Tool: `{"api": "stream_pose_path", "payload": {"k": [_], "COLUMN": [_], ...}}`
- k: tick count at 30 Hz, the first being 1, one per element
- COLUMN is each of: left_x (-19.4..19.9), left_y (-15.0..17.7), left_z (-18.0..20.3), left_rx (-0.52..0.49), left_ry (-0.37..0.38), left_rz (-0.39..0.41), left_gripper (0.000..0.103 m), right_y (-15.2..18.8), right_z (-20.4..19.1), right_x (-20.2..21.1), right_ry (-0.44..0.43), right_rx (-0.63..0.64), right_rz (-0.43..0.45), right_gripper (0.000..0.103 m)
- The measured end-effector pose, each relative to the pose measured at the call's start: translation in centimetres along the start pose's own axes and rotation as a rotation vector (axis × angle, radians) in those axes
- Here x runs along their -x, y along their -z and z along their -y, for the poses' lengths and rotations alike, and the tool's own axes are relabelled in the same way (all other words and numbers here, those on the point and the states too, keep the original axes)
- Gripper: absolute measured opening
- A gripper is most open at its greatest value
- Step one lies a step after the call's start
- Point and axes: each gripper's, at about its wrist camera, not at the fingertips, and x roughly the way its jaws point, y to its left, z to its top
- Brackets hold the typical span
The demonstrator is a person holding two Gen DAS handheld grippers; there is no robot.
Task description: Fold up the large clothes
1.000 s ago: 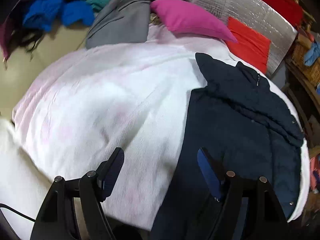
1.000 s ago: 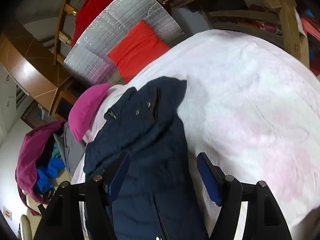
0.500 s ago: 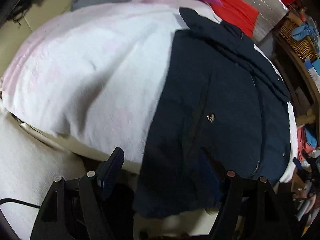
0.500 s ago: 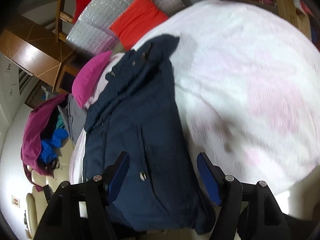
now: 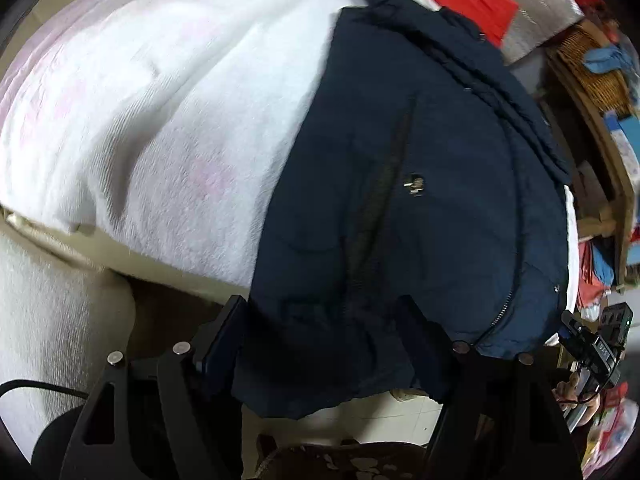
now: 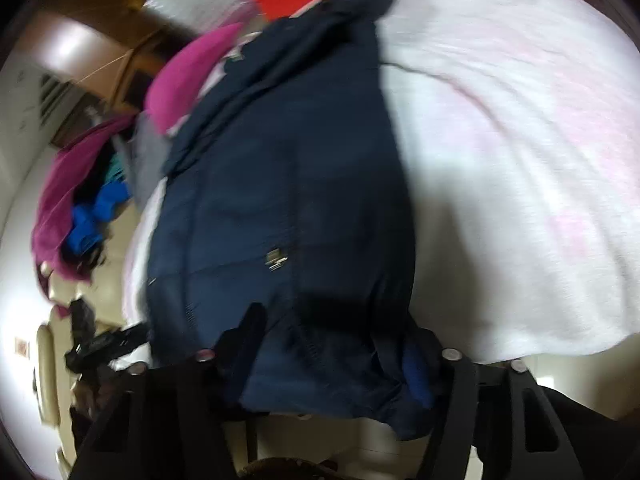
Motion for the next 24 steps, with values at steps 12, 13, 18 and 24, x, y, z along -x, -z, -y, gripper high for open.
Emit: {"api": "stream_pose_path", "payload": {"k": [12, 13, 18, 24], "left_x": [-0.9, -1.0, -0.8, -1.6], "left_y": [0.2, 0.0, 0.2, -0.1], "left_z": [1.3, 1.5, 3.1, 2.9], "left_rx": [-0.044, -0.055, -0.128, -0.124], "left_ry": [0.047, 0.04, 0.073, 0.032], "left_rz": [-0.06, -0.062, -0.038, -0.055], "left_gripper": [0.062, 0.062, 0.035, 0.041], "right_y": [0.4, 0.4, -0.3, -0.5], "right_z": [-1.3, -1.4, 0.0, 1.7], "right_x": [-1.8, -1.8, -2.6, -1.8], "right_ry": [-0.064, -0.085, -0.091, -0.06], "right_rx": [0.085, 0.081, -0.003, -0.081], "right_rz": [-0.107, -0.115, -0.147, -0.161], "right_gripper": [0.065, 0.065, 0.065, 0.065]}}
